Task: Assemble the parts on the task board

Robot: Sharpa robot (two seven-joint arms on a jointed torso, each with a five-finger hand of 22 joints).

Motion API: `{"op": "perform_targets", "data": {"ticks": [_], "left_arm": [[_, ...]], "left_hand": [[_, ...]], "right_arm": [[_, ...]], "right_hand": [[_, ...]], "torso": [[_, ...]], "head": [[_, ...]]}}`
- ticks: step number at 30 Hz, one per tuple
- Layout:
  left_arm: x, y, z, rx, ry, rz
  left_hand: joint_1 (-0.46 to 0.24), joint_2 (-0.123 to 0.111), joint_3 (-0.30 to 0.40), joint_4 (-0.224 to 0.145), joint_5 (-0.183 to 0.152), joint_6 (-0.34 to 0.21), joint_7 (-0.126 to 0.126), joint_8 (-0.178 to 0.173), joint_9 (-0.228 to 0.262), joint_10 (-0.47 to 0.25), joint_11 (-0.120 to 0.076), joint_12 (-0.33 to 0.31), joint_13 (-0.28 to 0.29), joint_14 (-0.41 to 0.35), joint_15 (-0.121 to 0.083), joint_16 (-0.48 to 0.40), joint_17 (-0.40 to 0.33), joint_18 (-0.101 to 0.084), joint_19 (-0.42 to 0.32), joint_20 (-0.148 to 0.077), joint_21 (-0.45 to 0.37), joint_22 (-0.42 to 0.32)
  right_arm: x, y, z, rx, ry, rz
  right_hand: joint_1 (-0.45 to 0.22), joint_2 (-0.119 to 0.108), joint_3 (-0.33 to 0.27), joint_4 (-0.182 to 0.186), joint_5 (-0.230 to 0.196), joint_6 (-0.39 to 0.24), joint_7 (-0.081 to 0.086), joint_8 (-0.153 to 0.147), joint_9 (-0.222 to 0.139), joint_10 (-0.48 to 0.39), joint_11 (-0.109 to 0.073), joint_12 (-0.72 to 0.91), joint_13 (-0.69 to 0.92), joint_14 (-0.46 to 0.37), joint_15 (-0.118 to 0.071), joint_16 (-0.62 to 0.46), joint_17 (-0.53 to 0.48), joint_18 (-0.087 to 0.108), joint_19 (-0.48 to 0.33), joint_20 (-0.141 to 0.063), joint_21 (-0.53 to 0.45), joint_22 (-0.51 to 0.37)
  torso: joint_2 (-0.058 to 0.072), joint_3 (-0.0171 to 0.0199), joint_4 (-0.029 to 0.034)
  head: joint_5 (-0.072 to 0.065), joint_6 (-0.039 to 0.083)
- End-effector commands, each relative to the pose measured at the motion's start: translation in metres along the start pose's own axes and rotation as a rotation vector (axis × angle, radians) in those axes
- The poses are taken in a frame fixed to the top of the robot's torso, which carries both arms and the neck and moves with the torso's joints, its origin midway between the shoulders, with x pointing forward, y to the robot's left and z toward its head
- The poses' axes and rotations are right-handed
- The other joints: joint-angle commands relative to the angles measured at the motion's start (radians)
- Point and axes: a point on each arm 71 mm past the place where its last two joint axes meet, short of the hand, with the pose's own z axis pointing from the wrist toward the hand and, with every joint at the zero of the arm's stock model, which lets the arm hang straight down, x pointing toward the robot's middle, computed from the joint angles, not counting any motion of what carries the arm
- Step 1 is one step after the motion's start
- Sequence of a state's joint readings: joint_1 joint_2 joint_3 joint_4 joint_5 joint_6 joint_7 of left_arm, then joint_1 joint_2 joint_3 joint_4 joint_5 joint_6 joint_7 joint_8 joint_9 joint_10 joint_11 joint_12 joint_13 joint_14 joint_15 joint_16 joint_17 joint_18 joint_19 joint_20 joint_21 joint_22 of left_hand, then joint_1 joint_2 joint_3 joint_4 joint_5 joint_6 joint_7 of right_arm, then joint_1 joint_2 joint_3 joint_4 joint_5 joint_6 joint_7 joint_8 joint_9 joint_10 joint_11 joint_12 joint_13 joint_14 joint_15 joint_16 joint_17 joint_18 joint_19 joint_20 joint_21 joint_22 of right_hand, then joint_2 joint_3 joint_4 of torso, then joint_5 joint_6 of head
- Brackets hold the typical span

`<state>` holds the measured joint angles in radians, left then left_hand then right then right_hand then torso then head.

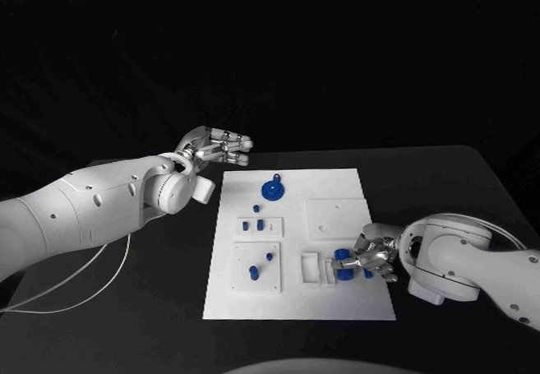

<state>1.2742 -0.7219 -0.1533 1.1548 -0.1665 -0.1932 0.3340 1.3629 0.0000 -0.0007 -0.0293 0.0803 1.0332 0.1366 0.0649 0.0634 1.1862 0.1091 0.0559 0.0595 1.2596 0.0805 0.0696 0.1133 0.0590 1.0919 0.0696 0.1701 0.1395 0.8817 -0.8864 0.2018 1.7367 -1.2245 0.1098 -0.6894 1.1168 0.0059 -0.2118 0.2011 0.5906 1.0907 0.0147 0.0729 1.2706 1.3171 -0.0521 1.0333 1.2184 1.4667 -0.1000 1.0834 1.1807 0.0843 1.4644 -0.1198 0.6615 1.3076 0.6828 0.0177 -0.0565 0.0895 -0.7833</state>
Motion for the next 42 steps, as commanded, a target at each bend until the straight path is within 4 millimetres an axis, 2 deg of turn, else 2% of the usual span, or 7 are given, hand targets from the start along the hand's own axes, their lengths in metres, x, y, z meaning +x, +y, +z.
{"op": "perform_targets", "data": {"ticks": [1, 16, 19, 21, 22, 29, 42], "left_arm": [[0.0028, -0.0004, 0.0005, -0.001, 0.017, -0.013], [0.0032, -0.0002, 0.0006, -0.005, 0.019, -0.012], [0.0032, -0.0001, 0.0007, -0.005, 0.019, -0.011], [0.0032, -0.0001, 0.0007, -0.006, 0.019, -0.011], [0.0032, -0.0001, 0.0007, -0.006, 0.019, -0.011], [0.0028, 0.0001, 0.0005, -0.008, 0.019, -0.01], [0.0024, 0.0004, 0.0004, -0.012, 0.018, -0.009]], "left_hand": [[-0.011, -0.001, -0.006, 0.0, -0.004, -0.007, 0.003, -0.001, 0.0, -0.009, 0.001, 0.004, 0.0, 0.004, 0.003, 0.0, 0.001, -0.009, -0.005, -0.002, 0.005, 0.001], [-0.011, -0.002, -0.008, 0.004, -0.004, -0.008, 0.003, -0.001, 0.0, -0.01, 0.001, 0.004, 0.0, 0.004, 0.003, 0.0, 0.002, -0.009, -0.006, -0.002, 0.006, 0.001], [-0.011, -0.002, -0.008, 0.004, -0.004, -0.008, 0.003, -0.001, 0.0, -0.01, 0.001, 0.004, 0.0, 0.004, 0.003, 0.0, 0.002, -0.009, -0.006, -0.002, 0.006, 0.001], [-0.011, -0.002, -0.008, 0.004, -0.004, -0.008, 0.003, -0.001, 0.0, -0.01, 0.001, 0.004, 0.0, 0.004, 0.003, 0.0, 0.002, -0.009, -0.006, -0.002, 0.006, 0.001], [-0.011, -0.003, -0.01, 0.005, -0.004, -0.009, 0.004, -0.001, 0.0, -0.01, 0.001, 0.004, 0.0, 0.004, 0.003, 0.0, 0.002, -0.009, -0.005, -0.002, 0.006, 0.001], [-0.012, -0.004, -0.01, 0.007, -0.004, -0.009, 0.004, -0.001, 0.0, -0.011, 0.001, 0.004, 0.0, 0.005, 0.003, 0.0, 0.002, -0.009, -0.005, -0.002, 0.006, 0.001], [-0.013, -0.004, -0.01, 0.009, -0.004, -0.01, 0.004, -0.001, 0.0, -0.011, 0.001, 0.004, 0.0, 0.005, 0.003, 0.0, 0.003, -0.009, -0.005, -0.002, 0.007, 0.001]], "right_arm": [[0.01, -0.0105, 0.0061, 0.092, 0.014, -0.031], [0.0137, -0.0133, 0.0093, 0.109, 0.008, -0.095], [0.0132, -0.0138, 0.0096, 0.112, 0.0, -0.106], [0.0131, -0.0142, 0.0097, 0.114, -0.003, -0.112], [0.0131, -0.0143, 0.0097, 0.115, -0.004, -0.114], [0.0149, -0.0123, 0.0089, 0.107, 0.006, -0.106], [0.0172, -0.0129, 0.0089, 0.103, 0.037, -0.052]], "right_hand": [[0.017, 0.019, -0.007, -0.033, 0.071, -0.01, -0.005, -0.009, -0.021, -0.001, -0.005, 0.002, 0.001, 0.001, -0.011, -0.001, 0.0, -0.009, 0.054, -0.01, 0.003, 0.063], [0.007, 0.022, 0.051, -0.158, 0.161, -0.022, -0.004, -0.01, -0.103, -0.011, -0.006, -0.004, 0.0, 0.001, -0.012, -0.002, 0.006, -0.013, 0.054, -0.011, 0.007, 0.07], [-0.01, -0.016, 0.216, -0.18, 0.069, -0.025, -0.007, -0.011, -0.159, -0.02, -0.005, -0.013, -0.003, 0.0, -0.015, -0.004, 0.008, -0.013, 0.054, -0.013, 0.007, 0.071], [-0.065, -0.146, 0.613, -0.176, -0.129, -0.014, -0.007, -0.007, -0.21, -0.025, -0.001, -0.02, -0.005, -0.001, -0.019, -0.004, 0.011, -0.015, 0.054, -0.015, 0.007, 0.072], [-0.142, -0.203, 0.739, -0.23, -0.054, -0.006, -0.003, -0.008, -0.203, -0.016, -0.005, -0.014, -0.003, 0.001, -0.008, -0.004, 0.013, -0.013, 0.054, -0.01, 0.008, 0.073], [-0.205, -0.161, 0.82, -0.344, 0.023, -0.027, 0.016, -0.008, -0.247, -0.028, 0.0, -0.017, -0.002, 0.0, -0.007, -0.003, 0.02, -0.008, 0.053, -0.007, 0.016, 0.077], [-0.217, -0.136, 0.831, -0.382, 0.058, -0.023, 0.018, -0.008, -0.265, -0.029, -0.001, -0.019, -0.003, 0.0, -0.008, -0.003, 0.024, -0.007, 0.053, -0.007, 0.021, 0.078]], "torso": [[-0.001, -0.0006, -0.0001], [0.0, -0.0001, 0.0013], [0.0, -0.0003, 0.0008], [-0.001, -0.0008, 0.0008], [0.0, -0.0007, 0.001], [0.0, 0.0006, 0.0019], [0.0, -0.0002, 0.0019]], "head": [[0.0, -0.001], [-0.004, -0.003], [-0.005, -0.005], [-0.005, -0.006], [-0.005, -0.006], [-0.004, -0.008], [-0.003, -0.011]]}}
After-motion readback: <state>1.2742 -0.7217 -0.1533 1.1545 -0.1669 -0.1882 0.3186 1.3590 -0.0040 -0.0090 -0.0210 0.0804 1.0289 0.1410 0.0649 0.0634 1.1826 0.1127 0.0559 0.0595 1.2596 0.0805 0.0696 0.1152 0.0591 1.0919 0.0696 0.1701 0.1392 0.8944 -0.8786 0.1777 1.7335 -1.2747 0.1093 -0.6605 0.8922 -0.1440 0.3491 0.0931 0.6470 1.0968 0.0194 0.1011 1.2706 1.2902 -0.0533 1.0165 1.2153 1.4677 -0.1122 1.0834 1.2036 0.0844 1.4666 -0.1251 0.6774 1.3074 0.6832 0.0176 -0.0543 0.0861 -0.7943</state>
